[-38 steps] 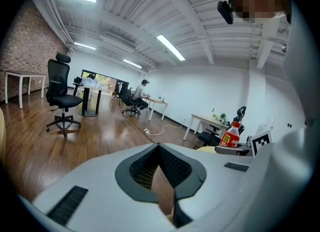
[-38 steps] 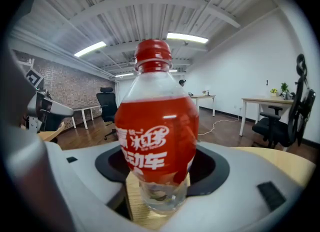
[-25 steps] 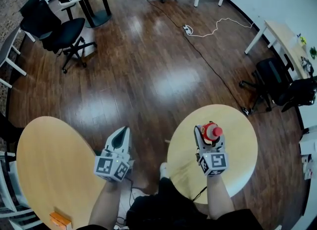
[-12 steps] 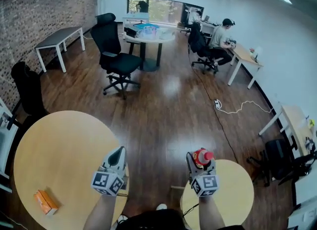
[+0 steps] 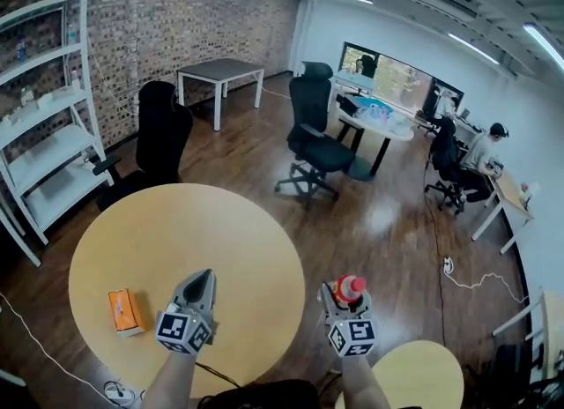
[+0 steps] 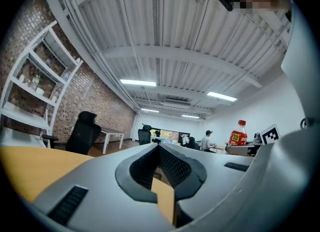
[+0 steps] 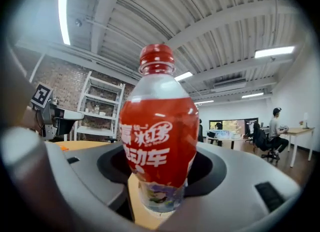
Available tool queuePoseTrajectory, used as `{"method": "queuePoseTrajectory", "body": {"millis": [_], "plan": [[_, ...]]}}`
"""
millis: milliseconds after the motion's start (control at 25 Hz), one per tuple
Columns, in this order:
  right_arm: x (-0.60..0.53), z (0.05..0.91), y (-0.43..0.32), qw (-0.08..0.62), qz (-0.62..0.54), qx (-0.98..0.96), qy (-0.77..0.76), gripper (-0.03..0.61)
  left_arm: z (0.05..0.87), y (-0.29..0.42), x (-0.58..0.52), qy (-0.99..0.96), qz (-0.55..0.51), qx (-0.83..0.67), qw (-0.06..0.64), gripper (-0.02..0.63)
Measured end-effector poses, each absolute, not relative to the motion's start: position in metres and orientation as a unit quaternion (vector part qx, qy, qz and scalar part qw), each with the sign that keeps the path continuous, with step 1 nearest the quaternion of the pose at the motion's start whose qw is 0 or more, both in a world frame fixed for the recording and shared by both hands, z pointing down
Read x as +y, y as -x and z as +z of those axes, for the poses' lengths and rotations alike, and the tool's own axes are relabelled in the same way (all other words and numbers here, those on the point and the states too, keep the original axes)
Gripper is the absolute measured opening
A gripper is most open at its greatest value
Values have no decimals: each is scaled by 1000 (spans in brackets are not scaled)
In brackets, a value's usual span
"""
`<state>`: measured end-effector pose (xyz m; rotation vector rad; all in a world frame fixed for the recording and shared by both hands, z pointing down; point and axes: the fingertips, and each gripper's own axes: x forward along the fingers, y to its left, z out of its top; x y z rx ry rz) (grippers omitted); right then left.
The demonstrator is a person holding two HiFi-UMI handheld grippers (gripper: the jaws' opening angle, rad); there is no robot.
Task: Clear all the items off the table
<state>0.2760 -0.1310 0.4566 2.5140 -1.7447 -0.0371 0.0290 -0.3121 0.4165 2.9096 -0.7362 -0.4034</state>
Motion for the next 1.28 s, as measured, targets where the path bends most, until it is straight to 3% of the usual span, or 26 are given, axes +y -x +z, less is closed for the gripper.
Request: {"method": "queuePoseTrajectory", "body": {"millis": [360,840,1280], "plan": [[-261,462,-150,43,3,-693,-720,273,419,155,-354,-900,-132,-413,49,-9],[-366,469,-130,77,34,-775,-626,276,430,178,-371,-855,-89,-505,80,-9],[-390,547,-129,112,99,-777,-611,276,488,142,-380,-866,-23,-482,128,-9]]}}
